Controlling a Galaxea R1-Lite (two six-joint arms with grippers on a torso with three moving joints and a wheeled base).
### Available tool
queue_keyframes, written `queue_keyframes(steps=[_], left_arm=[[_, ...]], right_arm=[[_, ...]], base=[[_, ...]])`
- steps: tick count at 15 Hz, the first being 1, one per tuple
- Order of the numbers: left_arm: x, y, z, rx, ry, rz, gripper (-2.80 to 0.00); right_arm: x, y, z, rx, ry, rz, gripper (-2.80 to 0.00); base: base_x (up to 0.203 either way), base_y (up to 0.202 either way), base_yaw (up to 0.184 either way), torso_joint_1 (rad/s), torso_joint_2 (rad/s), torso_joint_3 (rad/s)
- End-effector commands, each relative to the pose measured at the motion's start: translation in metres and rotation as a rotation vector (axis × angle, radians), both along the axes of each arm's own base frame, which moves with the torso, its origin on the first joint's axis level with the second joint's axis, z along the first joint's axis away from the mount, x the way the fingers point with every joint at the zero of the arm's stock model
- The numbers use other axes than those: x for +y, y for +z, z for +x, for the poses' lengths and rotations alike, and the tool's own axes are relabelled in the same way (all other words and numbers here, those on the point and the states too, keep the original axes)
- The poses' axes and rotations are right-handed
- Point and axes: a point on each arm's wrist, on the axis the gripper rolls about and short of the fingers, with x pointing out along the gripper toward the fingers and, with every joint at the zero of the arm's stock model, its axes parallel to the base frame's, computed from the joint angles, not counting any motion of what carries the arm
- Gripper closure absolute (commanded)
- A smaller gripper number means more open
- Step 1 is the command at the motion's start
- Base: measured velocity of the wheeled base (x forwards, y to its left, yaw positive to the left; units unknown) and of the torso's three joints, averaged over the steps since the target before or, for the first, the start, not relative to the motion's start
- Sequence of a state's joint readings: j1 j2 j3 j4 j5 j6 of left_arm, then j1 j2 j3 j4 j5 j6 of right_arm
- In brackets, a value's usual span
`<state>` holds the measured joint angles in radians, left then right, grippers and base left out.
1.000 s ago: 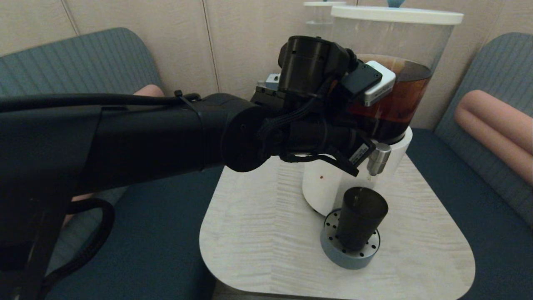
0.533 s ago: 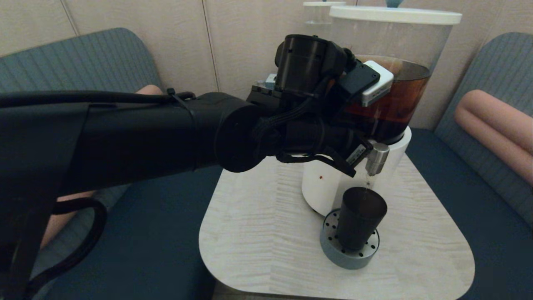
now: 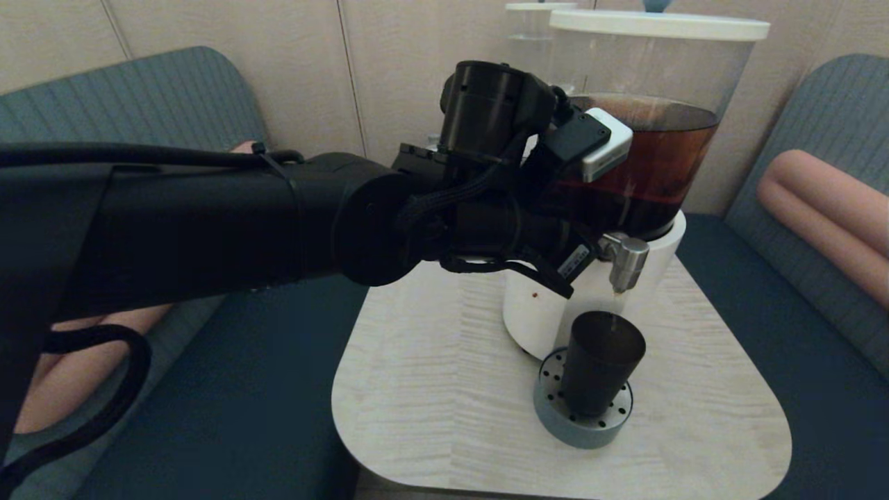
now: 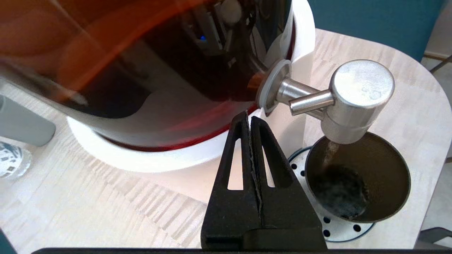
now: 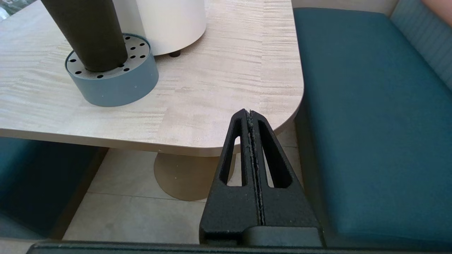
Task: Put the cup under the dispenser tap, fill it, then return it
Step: Turn off the faucet
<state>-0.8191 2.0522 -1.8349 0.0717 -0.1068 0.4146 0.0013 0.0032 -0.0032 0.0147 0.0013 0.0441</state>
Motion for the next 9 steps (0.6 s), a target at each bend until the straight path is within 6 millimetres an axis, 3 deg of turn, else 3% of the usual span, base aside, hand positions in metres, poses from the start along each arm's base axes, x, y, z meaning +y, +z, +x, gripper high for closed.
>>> queue_keyframes(steps=[1, 9], left_arm=[[0.0021, 0.0033, -0.0020, -0.005, -0.003, -0.003, 0.00], [-0.0009, 0.0015, -0.0020, 0.004, -0.012, 0.005, 0.00]], right_arm=[[0.0000, 0.0001, 0.0000, -0.001, 0.001, 0.000, 0.00], [0.0000, 0.0001, 0.0001, 0.001, 0.001, -0.001, 0.00]], base=[[0.000, 0.000, 0.000, 0.000, 0.00, 0.000], [0.000, 0.000, 0.000, 0.000, 0.00, 0.000]])
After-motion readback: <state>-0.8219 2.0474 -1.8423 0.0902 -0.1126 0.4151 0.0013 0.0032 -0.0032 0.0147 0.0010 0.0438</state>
